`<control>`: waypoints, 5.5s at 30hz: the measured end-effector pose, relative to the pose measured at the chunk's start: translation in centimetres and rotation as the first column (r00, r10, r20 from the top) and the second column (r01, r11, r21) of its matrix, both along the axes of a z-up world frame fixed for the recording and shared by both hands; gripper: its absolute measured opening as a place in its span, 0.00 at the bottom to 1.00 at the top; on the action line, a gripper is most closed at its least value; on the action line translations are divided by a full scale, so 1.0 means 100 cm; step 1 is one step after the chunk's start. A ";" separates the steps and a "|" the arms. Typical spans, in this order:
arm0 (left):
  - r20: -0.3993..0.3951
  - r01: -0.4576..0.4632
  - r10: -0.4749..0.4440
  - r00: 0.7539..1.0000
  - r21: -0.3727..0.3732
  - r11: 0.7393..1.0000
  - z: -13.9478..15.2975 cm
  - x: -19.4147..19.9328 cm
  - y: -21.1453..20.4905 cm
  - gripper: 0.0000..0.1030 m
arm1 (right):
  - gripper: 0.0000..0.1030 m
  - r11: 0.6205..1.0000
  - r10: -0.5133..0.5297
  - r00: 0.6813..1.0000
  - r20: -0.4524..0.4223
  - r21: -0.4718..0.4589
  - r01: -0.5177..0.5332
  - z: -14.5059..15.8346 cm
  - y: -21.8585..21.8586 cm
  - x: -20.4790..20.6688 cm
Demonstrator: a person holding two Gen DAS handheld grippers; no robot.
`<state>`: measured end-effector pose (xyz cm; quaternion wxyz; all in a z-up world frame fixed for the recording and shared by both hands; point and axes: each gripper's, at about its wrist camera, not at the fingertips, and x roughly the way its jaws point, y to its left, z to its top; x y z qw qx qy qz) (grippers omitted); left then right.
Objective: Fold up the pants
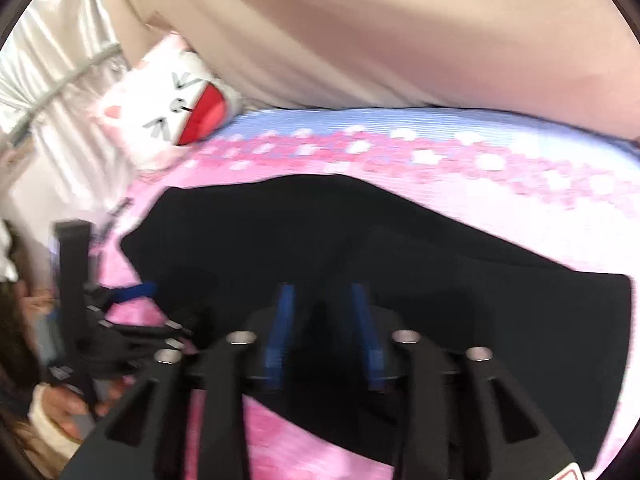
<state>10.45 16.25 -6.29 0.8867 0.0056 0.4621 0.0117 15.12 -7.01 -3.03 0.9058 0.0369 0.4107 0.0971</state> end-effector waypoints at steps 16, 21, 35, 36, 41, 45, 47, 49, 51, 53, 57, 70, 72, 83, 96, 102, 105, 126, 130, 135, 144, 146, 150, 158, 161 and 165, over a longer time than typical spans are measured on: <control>0.037 -0.132 0.130 0.991 0.045 0.990 0.007 -0.003 0.032 0.95 | 0.57 0.998 -0.058 0.998 -0.007 -0.028 0.058 -0.013 -0.029 -0.014; 0.033 -0.367 0.378 0.925 -0.178 0.913 0.008 0.013 0.122 0.95 | 0.57 0.997 -0.074 0.997 -0.011 -0.020 0.073 -0.014 -0.033 -0.014; 0.195 -0.207 0.254 0.947 -0.232 0.951 0.070 0.037 0.090 0.18 | 0.63 0.980 -0.199 0.979 0.041 0.004 0.199 -0.004 -0.082 -0.040; 0.245 -0.121 0.175 0.954 -0.220 0.968 0.091 0.032 0.061 0.18 | 0.63 0.976 -0.217 0.975 0.051 0.010 0.217 -0.002 -0.090 -0.044; 0.342 0.234 -0.167 0.925 -0.166 0.958 0.137 0.002 -0.074 0.18 | 0.65 0.941 -0.337 0.938 0.085 0.052 0.333 0.006 -0.144 -0.076; 0.190 0.467 -0.432 0.881 -0.218 0.857 0.096 -0.009 -0.195 0.26 | 0.70 0.905 -0.425 0.900 0.100 0.064 0.420 0.007 -0.188 -0.110; 0.054 0.506 -0.508 0.860 -0.218 0.834 0.052 -0.010 -0.244 0.35 | 0.70 0.884 -0.467 0.880 0.091 0.068 0.463 0.004 -0.209 -0.127; -0.003 0.479 -0.482 0.876 -0.117 0.870 0.028 -0.018 -0.270 0.52 | 0.70 0.863 -0.505 0.860 0.075 0.079 0.499 0.001 -0.228 -0.143; 0.093 0.466 -0.467 0.880 0.026 0.884 0.041 -0.042 -0.280 0.83 | 0.70 0.851 -0.522 0.850 0.069 0.110 0.514 -0.001 -0.242 -0.159; 0.159 0.480 -0.475 0.866 0.006 0.877 0.061 -0.057 -0.276 0.96 | 0.70 0.855 -0.510 0.858 0.067 0.149 0.497 -0.004 -0.250 -0.165; 0.277 0.448 -0.438 0.855 0.030 0.894 0.106 -0.075 -0.255 0.95 | 0.70 0.867 -0.466 0.884 0.040 0.220 0.447 -0.008 -0.244 -0.148; 0.191 0.122 -0.159 0.969 0.191 0.974 0.076 -0.026 -0.149 0.95 | 0.72 0.958 -0.240 0.971 -0.025 0.155 0.241 -0.030 -0.148 -0.072; 0.179 0.094 -0.127 0.976 0.180 0.979 0.072 -0.023 -0.132 0.95 | 0.53 0.961 -0.254 0.967 -0.001 0.109 0.253 -0.036 -0.140 -0.064; 0.150 0.041 -0.064 0.987 0.148 0.988 0.057 -0.008 -0.090 0.95 | 0.19 0.931 -0.364 0.931 -0.013 0.014 0.364 -0.029 -0.184 -0.081; 0.053 0.035 -0.032 0.998 -0.041 0.999 0.020 0.004 -0.085 0.95 | 0.74 0.878 -0.382 0.917 -0.113 0.265 0.399 -0.054 -0.210 -0.097; -0.017 0.064 -0.072 0.997 -0.302 0.951 -0.002 0.016 -0.074 0.79 | 0.47 0.856 -0.366 0.925 -0.098 0.355 0.376 -0.064 -0.205 -0.095; -0.011 0.125 -0.140 0.990 -0.385 0.914 0.011 0.009 -0.080 0.30 | 0.33 0.865 -0.341 0.938 -0.065 0.369 0.341 -0.043 -0.204 -0.100; 0.207 0.229 -0.210 0.956 -0.073 0.971 0.106 -0.099 -0.132 0.71 | 0.12 0.992 -0.114 0.982 0.148 0.080 0.103 0.055 -0.130 -0.146; 0.116 0.209 -0.218 0.969 0.078 0.975 0.060 -0.081 -0.159 0.79 | 0.12 0.999 -0.034 0.998 -0.047 0.019 0.035 -0.007 -0.104 -0.086; 0.032 0.175 -0.174 0.984 -0.031 0.984 0.024 -0.063 -0.133 0.92 | 0.00 0.909 -0.257 0.958 -0.131 0.305 0.285 -0.041 -0.194 -0.069; 0.076 0.167 -0.168 0.983 0.009 0.986 0.040 -0.063 -0.129 0.91 | 0.05 0.996 -0.056 0.992 -0.114 0.059 0.063 -0.028 -0.080 -0.022; 0.073 0.147 -0.152 0.986 0.064 0.987 0.035 -0.055 -0.129 0.92 | 0.00 0.989 -0.118 0.981 -0.154 0.064 0.130 -0.046 -0.088 0.008; 0.045 0.144 -0.143 0.989 -0.025 0.989 0.037 -0.045 -0.111 0.92 | 0.11 0.988 -0.088 0.993 -0.074 0.124 0.097 -0.010 -0.078 -0.004; 0.042 0.166 -0.166 0.985 0.013 0.986 0.040 -0.037 -0.105 0.92 | 0.00 0.999 0.044 0.982 -0.184 0.039 -0.038 -0.047 -0.012 0.057; 0.032 0.166 -0.167 0.986 0.024 0.986 0.039 -0.035 -0.103 0.92 | 0.01 0.993 0.004 0.993 -0.120 0.117 0.011 -0.020 -0.028 0.049; 0.040 0.160 -0.161 0.986 0.032 0.987 0.039 -0.037 -0.103 0.92 | 0.08 0.993 -0.096 0.995 -0.007 0.067 0.096 0.021 -0.074 -0.007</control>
